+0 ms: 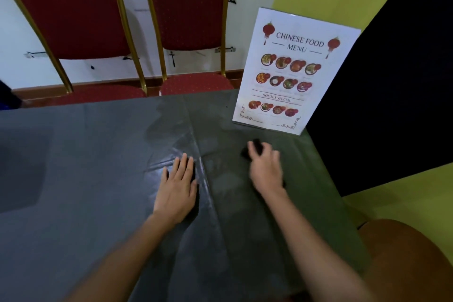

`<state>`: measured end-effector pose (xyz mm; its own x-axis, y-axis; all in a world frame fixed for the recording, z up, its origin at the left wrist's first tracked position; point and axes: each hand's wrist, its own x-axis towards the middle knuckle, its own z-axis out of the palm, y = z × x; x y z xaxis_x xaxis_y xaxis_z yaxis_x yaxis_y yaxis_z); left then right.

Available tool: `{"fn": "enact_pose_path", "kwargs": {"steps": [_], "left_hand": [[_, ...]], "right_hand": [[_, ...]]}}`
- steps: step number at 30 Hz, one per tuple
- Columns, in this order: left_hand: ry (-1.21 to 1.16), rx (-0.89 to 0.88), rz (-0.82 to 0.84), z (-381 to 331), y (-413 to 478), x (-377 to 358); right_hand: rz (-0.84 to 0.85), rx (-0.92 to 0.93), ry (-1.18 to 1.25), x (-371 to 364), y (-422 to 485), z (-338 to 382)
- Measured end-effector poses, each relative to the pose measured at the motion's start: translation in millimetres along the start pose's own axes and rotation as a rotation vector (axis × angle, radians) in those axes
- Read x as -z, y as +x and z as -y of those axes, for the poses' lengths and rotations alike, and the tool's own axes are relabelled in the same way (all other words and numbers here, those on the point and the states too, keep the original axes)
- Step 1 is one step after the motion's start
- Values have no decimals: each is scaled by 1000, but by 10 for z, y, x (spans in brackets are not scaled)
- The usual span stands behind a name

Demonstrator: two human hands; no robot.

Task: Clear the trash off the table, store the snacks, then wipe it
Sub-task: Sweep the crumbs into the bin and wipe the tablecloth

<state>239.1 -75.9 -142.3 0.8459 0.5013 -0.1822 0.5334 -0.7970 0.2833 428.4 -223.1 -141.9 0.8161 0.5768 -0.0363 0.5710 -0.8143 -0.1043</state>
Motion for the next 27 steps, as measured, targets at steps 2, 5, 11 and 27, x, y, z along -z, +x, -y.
{"fn": "enact_pose_path", "kwargs": {"steps": [2,5,11,27], "left_hand": [[-13,42,-10,-1,-277,-90],[10,51,-9,9,-559,-226],[52,83,-40,-7,-615,-196],[7,390,-143,72,-1665,-362]], "right_hand": [[-12,-241,-5,81,7,-384],[-4,-323,41,103,-73,-227],[116,154,88,-79,-815,822],[81,186,69,5,-1025,494]]}}
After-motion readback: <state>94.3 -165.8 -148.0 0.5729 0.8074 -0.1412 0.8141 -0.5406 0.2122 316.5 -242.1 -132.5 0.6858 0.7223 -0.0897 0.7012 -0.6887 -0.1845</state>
